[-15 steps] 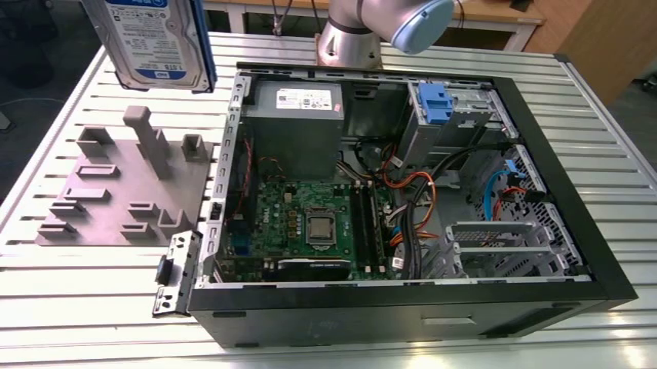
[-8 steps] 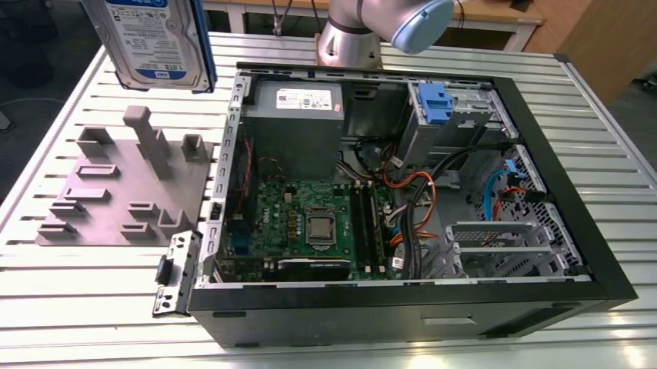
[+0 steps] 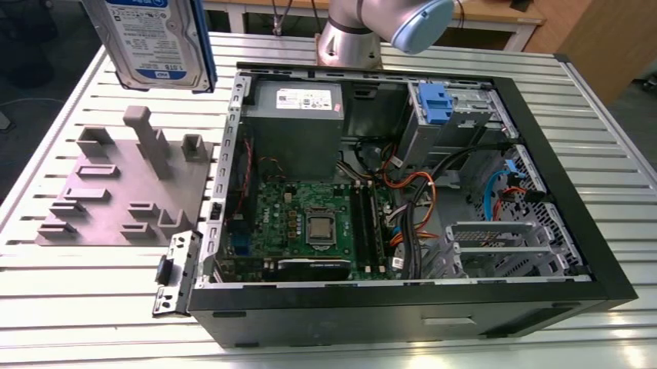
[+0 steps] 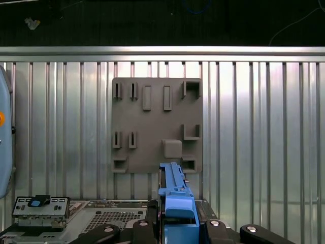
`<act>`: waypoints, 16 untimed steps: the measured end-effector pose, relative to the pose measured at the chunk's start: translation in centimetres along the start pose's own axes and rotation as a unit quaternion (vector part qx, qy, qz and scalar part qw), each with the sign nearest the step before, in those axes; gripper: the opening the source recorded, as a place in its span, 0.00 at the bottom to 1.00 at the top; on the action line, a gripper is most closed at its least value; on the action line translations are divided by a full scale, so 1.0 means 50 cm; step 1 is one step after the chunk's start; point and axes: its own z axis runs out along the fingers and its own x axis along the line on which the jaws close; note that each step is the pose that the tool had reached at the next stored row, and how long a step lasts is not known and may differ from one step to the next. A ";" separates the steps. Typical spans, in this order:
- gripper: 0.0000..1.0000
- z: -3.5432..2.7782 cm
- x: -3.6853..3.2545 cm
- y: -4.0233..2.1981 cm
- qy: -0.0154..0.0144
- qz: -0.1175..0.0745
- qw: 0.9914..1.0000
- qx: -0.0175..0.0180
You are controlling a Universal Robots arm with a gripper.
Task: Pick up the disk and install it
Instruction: 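Pick up the disk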
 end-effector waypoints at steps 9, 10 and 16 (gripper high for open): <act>0.36 0.000 0.000 0.000 0.000 0.000 1.000 0.000; 0.36 0.000 0.001 0.000 0.000 0.000 1.000 0.000; 0.36 0.001 0.017 -0.002 0.001 0.000 1.000 0.000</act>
